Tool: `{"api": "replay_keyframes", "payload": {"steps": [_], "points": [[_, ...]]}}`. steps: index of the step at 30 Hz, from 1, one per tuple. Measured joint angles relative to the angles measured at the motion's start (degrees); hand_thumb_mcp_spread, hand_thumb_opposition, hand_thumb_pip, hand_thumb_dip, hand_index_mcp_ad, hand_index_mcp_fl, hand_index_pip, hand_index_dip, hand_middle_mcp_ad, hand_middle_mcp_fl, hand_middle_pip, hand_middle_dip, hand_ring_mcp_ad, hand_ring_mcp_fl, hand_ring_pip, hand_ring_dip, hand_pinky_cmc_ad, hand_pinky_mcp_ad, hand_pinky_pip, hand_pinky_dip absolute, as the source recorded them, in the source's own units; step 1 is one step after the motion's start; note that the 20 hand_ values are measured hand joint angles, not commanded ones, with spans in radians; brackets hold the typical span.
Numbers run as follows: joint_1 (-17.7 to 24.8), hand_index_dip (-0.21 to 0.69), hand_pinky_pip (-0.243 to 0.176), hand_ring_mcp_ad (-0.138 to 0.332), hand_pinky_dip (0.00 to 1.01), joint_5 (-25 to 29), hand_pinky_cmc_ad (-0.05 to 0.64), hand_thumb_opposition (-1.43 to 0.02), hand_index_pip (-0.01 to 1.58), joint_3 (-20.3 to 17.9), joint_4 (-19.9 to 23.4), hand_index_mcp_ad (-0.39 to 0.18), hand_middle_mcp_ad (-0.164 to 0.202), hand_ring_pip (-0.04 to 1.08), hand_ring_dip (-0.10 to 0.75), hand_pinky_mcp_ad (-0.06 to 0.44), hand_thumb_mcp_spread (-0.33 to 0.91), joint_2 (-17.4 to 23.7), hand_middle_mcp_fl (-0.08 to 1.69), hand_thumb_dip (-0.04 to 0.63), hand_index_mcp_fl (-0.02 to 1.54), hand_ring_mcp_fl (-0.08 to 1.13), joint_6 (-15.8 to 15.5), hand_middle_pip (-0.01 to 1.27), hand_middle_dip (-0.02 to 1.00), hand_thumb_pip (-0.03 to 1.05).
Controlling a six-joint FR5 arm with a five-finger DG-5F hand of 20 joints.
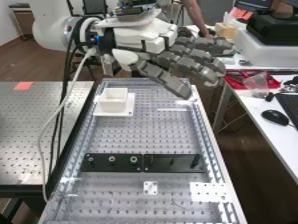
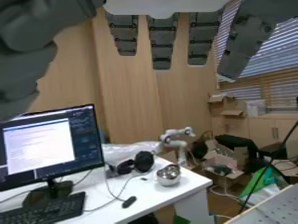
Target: Grab the chopstick and place it in the clear container
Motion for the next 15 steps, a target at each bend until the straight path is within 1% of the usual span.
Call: {"api": "replay_keyframes", "payload": {"steps": [9,10,12,15], "points": [[0.0,0.017,-0.105,0.182,0.43,-0.4,0.417,-0.58,0.07,0.9,-1.0,-0.087,0.077,0.08,0.255,0.290,-0.08,-0.6,0.04,-0.012,0.02,0.01,0.4,0.11,0.39,0.86],[0.0,0.010,-0.105,0.182,0.43,-0.4,0.417,-0.58,0.07,1.0,-1.2,-0.087,0.077,0.08,0.255,0.295,-0.08,-0.7,0.04,0.000,0.02,0.01,0.4,0.11,0.39,0.86],[-0.1,0.010,-0.098,0.182,0.43,-0.6,0.417,-0.58,0.07,1.3,-1.4,-0.087,0.077,0.08,0.250,0.297,-0.08,-0.9,0.04,0.000,0.02,0.01,0.5,0.11,0.39,0.86],[-0.1,0.010,-0.098,0.182,0.43,-0.7,0.417,-0.58,0.07,1.6,-1.8,-0.087,0.077,0.08,0.250,0.297,-0.08,-1.1,0.04,0.000,0.02,0.01,0.6,0.11,0.39,0.86]]}}
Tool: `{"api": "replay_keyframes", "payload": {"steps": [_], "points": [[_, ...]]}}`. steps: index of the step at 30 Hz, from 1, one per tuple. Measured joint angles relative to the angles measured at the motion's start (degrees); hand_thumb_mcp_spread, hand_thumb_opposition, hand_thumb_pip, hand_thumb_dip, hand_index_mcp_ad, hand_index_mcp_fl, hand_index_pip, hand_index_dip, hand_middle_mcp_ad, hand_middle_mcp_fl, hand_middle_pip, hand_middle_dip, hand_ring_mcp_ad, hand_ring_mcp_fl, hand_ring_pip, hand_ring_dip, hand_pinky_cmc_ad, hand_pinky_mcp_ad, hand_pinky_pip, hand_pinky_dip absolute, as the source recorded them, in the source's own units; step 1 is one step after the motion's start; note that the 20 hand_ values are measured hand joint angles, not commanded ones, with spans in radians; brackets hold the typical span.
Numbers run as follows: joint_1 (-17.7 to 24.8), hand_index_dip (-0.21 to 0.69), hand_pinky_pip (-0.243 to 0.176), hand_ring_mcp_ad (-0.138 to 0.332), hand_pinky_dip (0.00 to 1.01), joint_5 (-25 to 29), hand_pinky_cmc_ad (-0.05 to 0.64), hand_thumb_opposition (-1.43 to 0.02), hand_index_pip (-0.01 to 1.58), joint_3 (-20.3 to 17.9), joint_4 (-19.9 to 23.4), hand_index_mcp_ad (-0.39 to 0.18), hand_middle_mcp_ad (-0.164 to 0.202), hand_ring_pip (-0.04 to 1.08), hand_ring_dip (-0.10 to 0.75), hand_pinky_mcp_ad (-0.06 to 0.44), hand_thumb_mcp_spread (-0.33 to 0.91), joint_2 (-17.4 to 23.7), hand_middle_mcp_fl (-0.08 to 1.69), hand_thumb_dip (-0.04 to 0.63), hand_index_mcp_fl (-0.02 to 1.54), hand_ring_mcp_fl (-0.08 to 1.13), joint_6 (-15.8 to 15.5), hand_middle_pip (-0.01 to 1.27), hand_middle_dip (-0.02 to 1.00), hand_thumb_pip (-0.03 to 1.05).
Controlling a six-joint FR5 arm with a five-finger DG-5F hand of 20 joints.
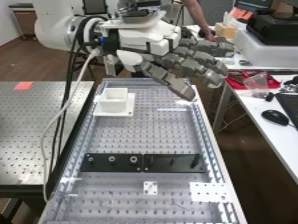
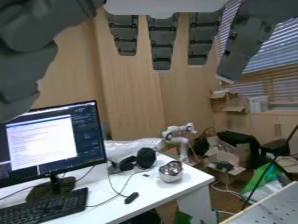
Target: Grab the chopstick and place it in the clear container
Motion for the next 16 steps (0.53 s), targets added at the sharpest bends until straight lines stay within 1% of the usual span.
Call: {"api": "replay_keyframes", "payload": {"steps": [11,15,16], "points": [[-0.1,0.010,-0.098,0.180,0.45,-0.5,0.417,-0.59,0.08,0.1,-0.2,-0.087,0.077,0.08,0.244,0.297,-0.08,-0.2,0.04,0.000,0.02,0.01,0.1,0.11,0.39,0.86],[-0.3,0.010,-0.098,0.180,0.45,-1.2,0.417,-0.58,0.08,1.0,-2.4,-0.087,0.077,0.08,0.244,0.297,-0.08,-0.4,0.04,-0.002,0.02,0.01,-0.1,0.11,0.39,0.86],[-0.3,0.010,-0.098,0.180,0.45,-1.2,0.415,-0.61,0.08,1.3,-3.3,-0.087,0.077,0.08,0.244,0.297,-0.08,-0.4,0.04,0.000,0.02,0.01,-0.1,0.11,0.39,0.86]]}}
